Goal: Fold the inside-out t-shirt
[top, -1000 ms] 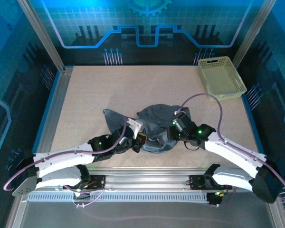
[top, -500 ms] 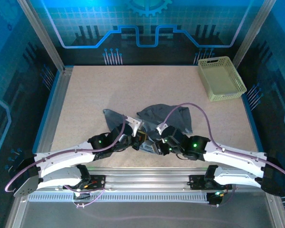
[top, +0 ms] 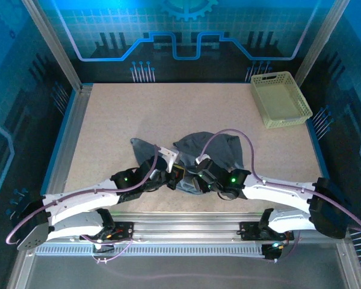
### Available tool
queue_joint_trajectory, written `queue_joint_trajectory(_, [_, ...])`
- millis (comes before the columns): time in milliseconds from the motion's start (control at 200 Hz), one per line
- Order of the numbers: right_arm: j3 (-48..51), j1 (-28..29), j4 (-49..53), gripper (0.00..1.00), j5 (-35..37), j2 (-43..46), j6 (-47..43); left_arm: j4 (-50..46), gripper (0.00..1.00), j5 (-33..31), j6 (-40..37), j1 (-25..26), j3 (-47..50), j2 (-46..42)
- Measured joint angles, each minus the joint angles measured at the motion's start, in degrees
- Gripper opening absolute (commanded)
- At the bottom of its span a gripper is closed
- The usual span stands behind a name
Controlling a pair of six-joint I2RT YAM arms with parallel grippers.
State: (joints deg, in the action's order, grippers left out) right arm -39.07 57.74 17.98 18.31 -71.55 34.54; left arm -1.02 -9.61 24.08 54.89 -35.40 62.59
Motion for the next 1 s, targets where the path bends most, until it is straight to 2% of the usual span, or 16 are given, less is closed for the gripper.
queue_joint_trajectory(285, [-2.5,-2.6,0.6,0.07,2.1,-1.2,-0.6,0.0,0.0,0.0,0.0,0.0,0.0,-0.1])
queue_joint_trajectory(395, [-4.6,-2.7,3.7,0.01,2.1,0.3,-1.1,0.0,0.0,0.0,0.0,-0.5,0.0,0.1])
queue_joint_trajectory(570, [-9.4,-3.6,11.5,0.0,1.6,9.0,-2.7,0.2,0.0,0.3,0.0,-2.9,-0.1,2.4])
queue_joint_trajectory(695, [-13.1,-8.2,15.4,0.0,-0.8,11.8,-4.0,2.3,0.03,2.0,-0.1,-4.9,-1.8,5.3])
queue_joint_trajectory(870, [-13.6,-17.1,16.6,0.05,-5.2,8.8,-6.6,3.0,0.04,2.6,-1.2,-5.7,-7.4,10.6])
queue_joint_trajectory(995, [-15.9,-20.0,15.8,0.18,-6.9,1.6,-8.7,2.2,0.04,2.6,-1.7,-8.0,-9.4,13.9])
